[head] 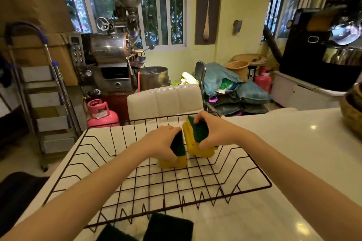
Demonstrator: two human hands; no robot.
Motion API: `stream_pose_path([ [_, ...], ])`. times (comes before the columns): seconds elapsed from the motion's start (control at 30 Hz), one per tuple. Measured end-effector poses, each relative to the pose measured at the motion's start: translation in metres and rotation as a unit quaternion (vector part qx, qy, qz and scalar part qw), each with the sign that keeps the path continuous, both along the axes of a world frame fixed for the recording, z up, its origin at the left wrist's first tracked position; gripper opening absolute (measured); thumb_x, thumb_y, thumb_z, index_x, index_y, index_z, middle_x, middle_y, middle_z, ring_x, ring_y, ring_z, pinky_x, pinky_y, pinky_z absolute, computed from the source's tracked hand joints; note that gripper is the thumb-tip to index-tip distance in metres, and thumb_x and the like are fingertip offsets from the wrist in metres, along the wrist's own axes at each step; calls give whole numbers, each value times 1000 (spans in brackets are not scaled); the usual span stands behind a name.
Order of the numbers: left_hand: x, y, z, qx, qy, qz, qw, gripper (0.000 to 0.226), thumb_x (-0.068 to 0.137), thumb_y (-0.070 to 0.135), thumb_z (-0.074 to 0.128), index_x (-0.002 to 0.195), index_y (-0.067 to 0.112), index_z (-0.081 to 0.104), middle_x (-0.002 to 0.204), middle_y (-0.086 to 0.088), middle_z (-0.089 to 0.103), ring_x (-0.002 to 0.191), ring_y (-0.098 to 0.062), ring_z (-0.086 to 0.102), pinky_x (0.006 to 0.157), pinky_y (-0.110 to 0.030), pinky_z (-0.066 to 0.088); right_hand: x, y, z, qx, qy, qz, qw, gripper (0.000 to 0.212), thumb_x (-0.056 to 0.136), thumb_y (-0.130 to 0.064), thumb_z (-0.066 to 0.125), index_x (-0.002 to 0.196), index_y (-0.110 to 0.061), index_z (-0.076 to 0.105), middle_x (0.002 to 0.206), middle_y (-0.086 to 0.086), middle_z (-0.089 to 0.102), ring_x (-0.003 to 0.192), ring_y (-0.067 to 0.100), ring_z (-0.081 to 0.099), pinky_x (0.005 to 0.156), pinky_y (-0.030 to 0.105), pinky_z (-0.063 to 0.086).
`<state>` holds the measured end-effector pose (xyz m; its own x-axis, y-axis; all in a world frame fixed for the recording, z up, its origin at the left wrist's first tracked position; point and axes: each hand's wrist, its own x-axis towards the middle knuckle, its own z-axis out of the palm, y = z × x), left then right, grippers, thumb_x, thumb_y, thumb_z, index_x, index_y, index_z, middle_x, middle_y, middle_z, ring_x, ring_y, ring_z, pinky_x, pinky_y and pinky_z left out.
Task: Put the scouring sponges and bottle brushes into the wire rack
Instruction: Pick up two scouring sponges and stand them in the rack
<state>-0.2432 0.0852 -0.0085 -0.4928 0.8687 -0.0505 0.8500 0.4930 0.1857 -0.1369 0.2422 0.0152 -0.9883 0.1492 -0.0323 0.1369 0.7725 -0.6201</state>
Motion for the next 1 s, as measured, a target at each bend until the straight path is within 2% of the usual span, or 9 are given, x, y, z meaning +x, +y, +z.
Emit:
stream_pose_path([
  [0.13,-2,0,-7,13,-29,3,999,73,61,33,73,124,22,40,116,-2,52,106,-19,47,90,-37,49,-2,-6,-3,49,-34,8,998,68,64,-15,76,119,-20,36,106,0,41,94,18,48,63,18,46],
  [0.3,-1,-1,-10,15,-66,7,998,78,63,29,74,130,19,36,122,-4,49,109,-18,46,92,-33,47,-9,-11,-9,119,-91,22,989,69,63,-19,78,118,-18,37,106,1,42,96,19,48,68,23,47],
  [0.4,0,-4,-8,25,-70,-1,997,78,65,27,74,132,17,36,126,-5,48,113,-19,45,95,-33,45,-14,-14,-13,134,-131,28,982,69,67,-23,75,122,-17,34,101,1,44,90,18,47,60,21,41],
  [0.53,0,-6,-7,32,-64,-6,997,77,64,30,74,130,18,38,126,-5,49,113,-18,45,94,-31,45,-16,-16,-17,149,-153,25,977,69,71,-24,72,125,-16,30,83,-5,42,76,13,46,56,21,37],
  [0.67,2,-6,-7,27,-51,-25,998,76,63,32,74,130,18,40,125,-4,49,112,-18,44,94,-33,45,-15,-19,-16,190,-167,31,967,68,68,-24,74,122,-16,34,98,2,45,89,19,48,64,26,42],
  [0.77,3,-6,-9,29,-47,-38,998,74,63,33,74,128,18,41,123,-4,50,111,-18,45,95,-34,45,-14,-22,-15,206,-172,34,963,66,68,-22,74,121,-15,35,102,4,46,91,20,47,71,30,44],
  [1.0,7,-7,-10,41,-66,-48,996,71,68,34,72,130,16,40,125,-5,49,111,-18,46,92,-31,46,-8,-21,-19,200,-140,47,968,66,73,-16,70,128,-16,34,118,10,49,97,20,47,75,29,45],
])
